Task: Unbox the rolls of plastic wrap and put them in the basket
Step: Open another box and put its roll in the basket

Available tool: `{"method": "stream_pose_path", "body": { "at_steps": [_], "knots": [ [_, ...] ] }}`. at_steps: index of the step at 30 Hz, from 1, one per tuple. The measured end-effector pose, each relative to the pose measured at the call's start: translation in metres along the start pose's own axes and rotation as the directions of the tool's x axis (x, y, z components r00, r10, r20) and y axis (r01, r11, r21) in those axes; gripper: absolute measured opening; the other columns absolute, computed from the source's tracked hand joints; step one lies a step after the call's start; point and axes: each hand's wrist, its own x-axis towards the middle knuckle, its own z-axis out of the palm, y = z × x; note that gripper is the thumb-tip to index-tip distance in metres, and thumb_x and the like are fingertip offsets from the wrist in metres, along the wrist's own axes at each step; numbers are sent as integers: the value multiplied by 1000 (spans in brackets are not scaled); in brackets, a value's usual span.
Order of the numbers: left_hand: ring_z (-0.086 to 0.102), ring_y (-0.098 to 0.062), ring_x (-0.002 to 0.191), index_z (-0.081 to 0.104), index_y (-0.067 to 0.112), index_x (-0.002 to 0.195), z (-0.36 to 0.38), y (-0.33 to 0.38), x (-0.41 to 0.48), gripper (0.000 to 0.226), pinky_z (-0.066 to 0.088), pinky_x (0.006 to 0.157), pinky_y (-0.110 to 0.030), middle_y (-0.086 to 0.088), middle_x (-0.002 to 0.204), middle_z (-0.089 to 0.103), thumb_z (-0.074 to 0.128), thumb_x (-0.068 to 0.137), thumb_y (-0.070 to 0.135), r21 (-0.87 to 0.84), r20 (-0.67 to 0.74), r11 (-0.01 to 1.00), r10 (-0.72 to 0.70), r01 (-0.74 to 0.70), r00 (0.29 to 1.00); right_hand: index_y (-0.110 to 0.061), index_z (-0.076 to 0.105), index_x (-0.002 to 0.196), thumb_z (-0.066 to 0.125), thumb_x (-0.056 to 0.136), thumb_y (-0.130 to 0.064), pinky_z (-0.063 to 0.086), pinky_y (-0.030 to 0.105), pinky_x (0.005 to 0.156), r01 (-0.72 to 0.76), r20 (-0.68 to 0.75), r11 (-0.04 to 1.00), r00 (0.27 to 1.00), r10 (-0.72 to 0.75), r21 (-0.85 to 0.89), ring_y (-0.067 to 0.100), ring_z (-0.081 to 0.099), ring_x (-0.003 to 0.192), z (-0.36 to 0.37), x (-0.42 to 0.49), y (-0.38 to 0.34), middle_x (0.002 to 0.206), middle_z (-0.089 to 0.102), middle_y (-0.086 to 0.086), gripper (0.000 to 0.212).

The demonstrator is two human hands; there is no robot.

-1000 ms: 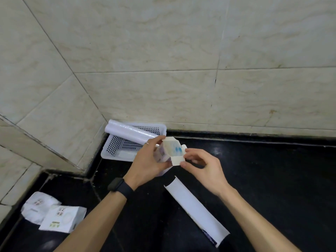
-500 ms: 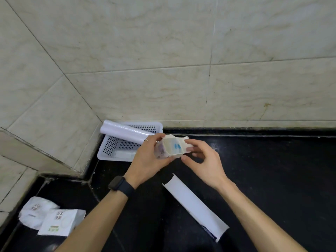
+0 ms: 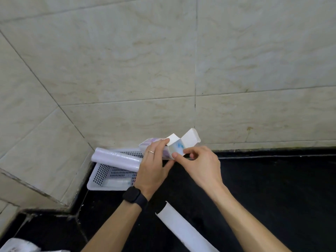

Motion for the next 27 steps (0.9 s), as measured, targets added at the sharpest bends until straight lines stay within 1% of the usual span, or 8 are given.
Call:
{"method": "stream_pose_path", "body": {
  "at_steps": [3,5,9,13,16,20,24,27],
  "knots": [
    [59,-22,118,57,3,127,5,2,3,58,42,106,-27,-7,127,63,82,76,14,12,-6,1000,5,-5,1000,-31,76,98,55,67,-82,38,24,65,1,-26,998,1000,-3,-70,6,58,86,-5,0,-5,85,60,-16,63],
    [57,-21,119,57,3,128,7,2,6,58,38,108,-22,-7,128,62,82,77,14,-2,-7,1000,-4,4,1000,-25,77,97,59,72,-76,38,27,67,-1,-15,998,1000,0,-62,10,58,85,-5,1,-6,84,61,-13,59],
    [56,-19,119,58,2,128,6,1,12,58,40,106,-25,-6,127,63,82,77,16,14,19,999,32,-33,999,-25,75,109,71,75,-64,46,30,79,-110,30,990,994,108,86,11,62,96,-3,6,-8,97,66,-11,52],
    [58,-23,117,57,3,129,6,-1,15,63,43,103,-29,-6,127,63,85,74,10,18,81,1000,23,-24,996,-26,73,114,73,75,-59,52,34,90,-166,59,972,986,159,163,10,63,100,3,10,-11,101,66,-11,51],
    [58,-23,117,57,4,130,5,0,15,62,44,102,-29,-7,126,63,84,74,10,22,110,999,26,-29,994,-27,73,108,74,74,-55,53,34,87,-199,96,958,978,183,207,10,64,96,7,15,-12,99,68,-11,44],
    [58,-24,118,57,3,130,3,0,15,61,46,101,-34,-8,125,63,83,76,12,20,120,1000,3,-5,993,-34,68,89,77,73,-49,53,30,81,-223,135,945,971,196,238,8,64,90,13,22,-11,91,65,-15,24],
    [55,-23,119,57,3,130,1,0,13,63,45,101,-31,-9,125,62,84,75,11,1,117,1000,-22,22,993,-37,67,79,76,76,-41,50,28,74,-94,105,975,992,74,201,5,60,80,18,22,-11,91,63,-12,11],
    [57,-26,119,55,5,134,0,-2,13,63,47,101,-38,-9,127,61,82,78,13,13,143,999,-36,34,989,-36,68,80,73,79,-42,43,23,65,-45,102,986,994,29,158,1,57,70,20,23,-11,74,59,-16,8]
  ]
}}
